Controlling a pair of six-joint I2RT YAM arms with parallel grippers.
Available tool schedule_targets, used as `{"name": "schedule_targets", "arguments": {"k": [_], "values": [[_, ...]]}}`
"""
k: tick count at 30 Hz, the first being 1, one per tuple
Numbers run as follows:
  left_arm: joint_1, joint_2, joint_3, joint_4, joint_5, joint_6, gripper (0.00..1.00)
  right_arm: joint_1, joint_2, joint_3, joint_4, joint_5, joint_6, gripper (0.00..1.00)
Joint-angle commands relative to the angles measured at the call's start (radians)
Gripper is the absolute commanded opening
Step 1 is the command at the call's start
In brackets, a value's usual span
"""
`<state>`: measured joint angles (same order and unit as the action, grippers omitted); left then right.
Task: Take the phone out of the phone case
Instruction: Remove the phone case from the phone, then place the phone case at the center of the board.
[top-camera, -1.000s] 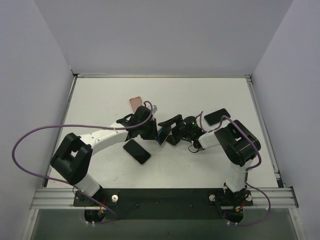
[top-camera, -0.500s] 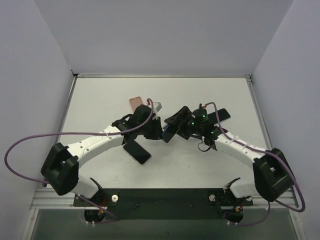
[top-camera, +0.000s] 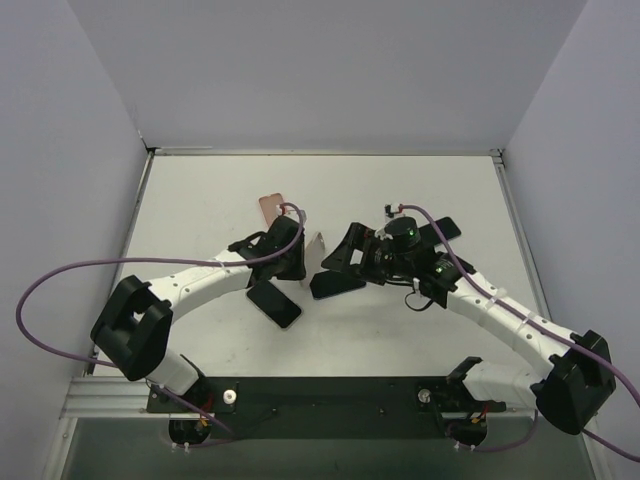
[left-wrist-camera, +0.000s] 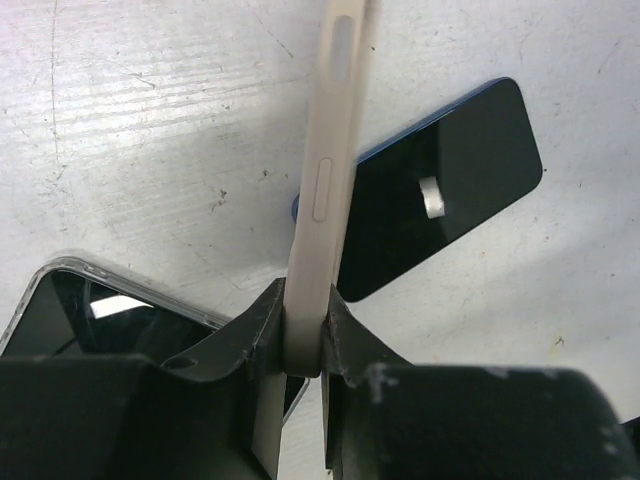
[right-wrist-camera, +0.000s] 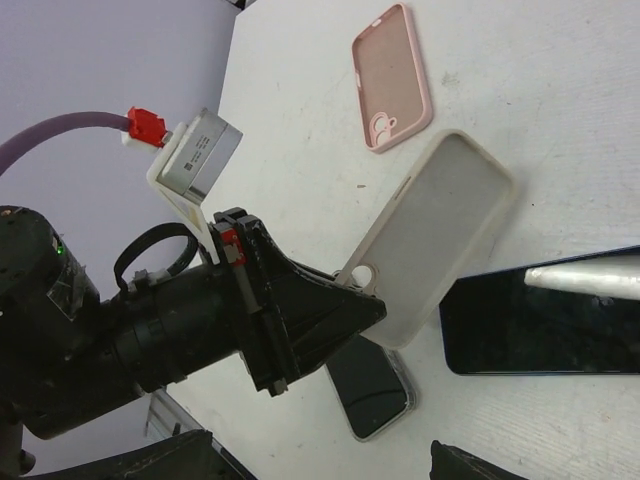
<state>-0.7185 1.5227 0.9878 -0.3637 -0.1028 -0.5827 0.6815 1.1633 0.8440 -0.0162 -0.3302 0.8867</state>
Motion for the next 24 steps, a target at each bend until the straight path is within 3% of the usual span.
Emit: {"name": "schedule_targets", "arguments": {"k": [1,10,15,18,19,20,21,22,23,24], "values": [[-0.002,-0.022,0.017,0.031,-0.031,-0.002,0.00,-0.002,-0.016,0.004,-0.039,-0.018,-0.025,0.88],[0.028,-0.032,0.011,0.045,-0.003,-0.014,0.00,-0.056,-0.048,-0.045,-0.069,0.034,0.001,0.87],[0.129,0.105,0.106,0.204,0.277,-0.065,0.00,-0.138,-0.106,-0.048,-0.192,0.120,-0.044,0.88],[0.185,0.255,0.234,0.281,0.421,-0.135,0.00,-0.181,-0.166,-0.051,-0.243,0.146,-0.064,0.88],[0.195,0.369,0.367,0.272,0.449,-0.149,0.00,-0.186,-0.189,-0.051,-0.254,0.154,-0.071,0.88],[0.209,0.439,0.456,0.149,0.481,-0.140,0.29,-0.189,-0.195,-0.052,-0.261,0.160,-0.074,0.88],[0.209,0.505,0.568,0.047,0.500,-0.119,0.41,-0.195,-0.200,-0.051,-0.283,0.160,-0.078,0.89],[0.206,0.584,0.650,-0.059,0.480,-0.096,0.60,-0.200,-0.205,-0.049,-0.294,0.160,-0.080,0.89],[0.202,0.590,0.711,-0.157,0.453,-0.051,0.92,-0.201,-0.206,-0.046,-0.304,0.160,-0.086,0.89],[0.189,0.573,0.700,-0.173,0.380,-0.034,0.93,-0.200,-0.209,-0.046,-0.323,0.169,-0.089,0.89]]}}
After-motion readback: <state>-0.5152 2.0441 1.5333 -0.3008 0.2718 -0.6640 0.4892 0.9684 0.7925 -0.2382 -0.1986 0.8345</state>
